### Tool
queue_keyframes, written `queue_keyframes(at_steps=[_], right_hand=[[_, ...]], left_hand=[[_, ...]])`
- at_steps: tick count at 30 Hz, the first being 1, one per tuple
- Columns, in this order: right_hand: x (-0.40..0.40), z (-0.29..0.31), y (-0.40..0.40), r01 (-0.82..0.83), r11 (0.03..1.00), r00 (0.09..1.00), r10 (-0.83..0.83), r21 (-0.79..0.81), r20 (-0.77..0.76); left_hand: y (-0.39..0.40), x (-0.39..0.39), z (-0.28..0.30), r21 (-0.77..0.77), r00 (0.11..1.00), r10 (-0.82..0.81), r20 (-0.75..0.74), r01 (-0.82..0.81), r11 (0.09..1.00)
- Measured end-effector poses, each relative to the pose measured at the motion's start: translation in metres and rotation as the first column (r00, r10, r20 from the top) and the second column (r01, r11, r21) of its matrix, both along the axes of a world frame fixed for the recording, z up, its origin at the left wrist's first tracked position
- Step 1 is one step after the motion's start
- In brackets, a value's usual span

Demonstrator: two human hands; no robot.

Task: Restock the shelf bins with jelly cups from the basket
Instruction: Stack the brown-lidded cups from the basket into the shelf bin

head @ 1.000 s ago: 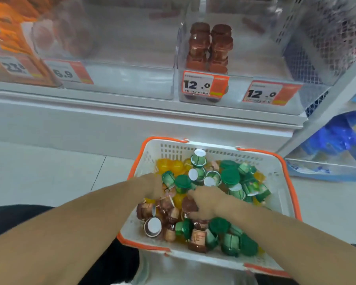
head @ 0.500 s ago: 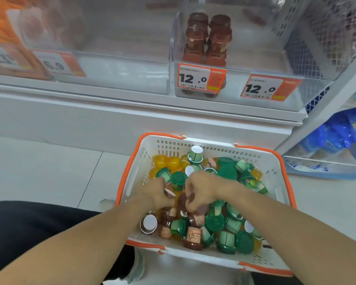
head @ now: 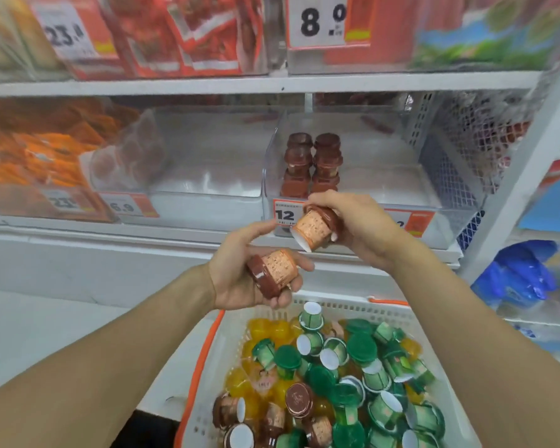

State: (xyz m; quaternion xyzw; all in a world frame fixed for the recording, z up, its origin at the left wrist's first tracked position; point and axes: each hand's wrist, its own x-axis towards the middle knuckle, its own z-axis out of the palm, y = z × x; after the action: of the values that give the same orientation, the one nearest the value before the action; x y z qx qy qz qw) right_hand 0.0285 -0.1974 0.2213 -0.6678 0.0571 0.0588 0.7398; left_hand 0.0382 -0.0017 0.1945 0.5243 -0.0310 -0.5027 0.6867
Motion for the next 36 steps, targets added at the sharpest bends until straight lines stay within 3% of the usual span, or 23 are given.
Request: queue_keyframes(at_steps=[2, 5, 8, 12, 15, 18, 22, 27, 31, 36], right_hand=[[-0.002, 0.009, 0.003, 0.045, 0.999, 0.999, -0.045, -0.018, -0.001], [-0.002, 0.017, 0.007, 0.135, 0.967, 0.991, -0.128, -0.216, 0.045], [-0.005, 0.030, 0.007, 0.065, 0.924, 0.995, -0.031, -0.377, 0.095], [-0.012, 0.052, -0.009, -0.204, 0.942, 0.967, 0.236, -0.268, 0.092], [-0.008, 0.050, -0.015, -0.276, 0.940, 0.940, 0.308, -0.200, 0.149], [0.002, 0.038, -0.008, -0.145, 0.969, 0.966, 0.182, -0.202, 0.183], [0.013, 0.029, 0.000, 0.069, 0.970, 0.974, -0.015, -0.231, 0.227], [0.044, 0.034, -0.022, 0.343, 0.872, 0.924, -0.248, -0.350, 0.290], [0.083, 0.024, -0.031, 0.414, 0.777, 0.901, -0.277, -0.474, 0.333], [0.117, 0.000, -0.017, 0.336, 0.671, 0.932, -0.136, -0.661, 0.336]], left_hand=[[-0.007, -0.001, 0.021, 0.028, 0.993, -0.046, 0.104, 0.043, 0.999], [-0.018, -0.007, 0.032, 0.083, 0.962, -0.046, 0.270, 0.025, 0.996], [-0.019, -0.008, 0.028, -0.023, 0.971, 0.011, 0.238, -0.006, 1.000], [-0.012, -0.003, 0.031, -0.146, 0.989, -0.017, 0.148, 0.039, 0.989], [-0.009, 0.004, 0.031, -0.195, 0.996, -0.026, 0.089, 0.043, 0.980], [-0.006, 0.007, 0.029, -0.175, 0.996, -0.041, 0.085, 0.055, 0.983], [-0.008, 0.009, 0.024, -0.120, 0.997, 0.081, 0.019, -0.078, 0.990], [-0.008, 0.011, 0.021, -0.005, 0.987, 0.137, -0.082, -0.138, 0.990], [-0.011, 0.012, 0.019, 0.027, 0.984, 0.146, -0.104, -0.144, 0.989], [-0.016, 0.008, 0.024, 0.039, 0.967, 0.230, -0.111, -0.227, 0.973]])
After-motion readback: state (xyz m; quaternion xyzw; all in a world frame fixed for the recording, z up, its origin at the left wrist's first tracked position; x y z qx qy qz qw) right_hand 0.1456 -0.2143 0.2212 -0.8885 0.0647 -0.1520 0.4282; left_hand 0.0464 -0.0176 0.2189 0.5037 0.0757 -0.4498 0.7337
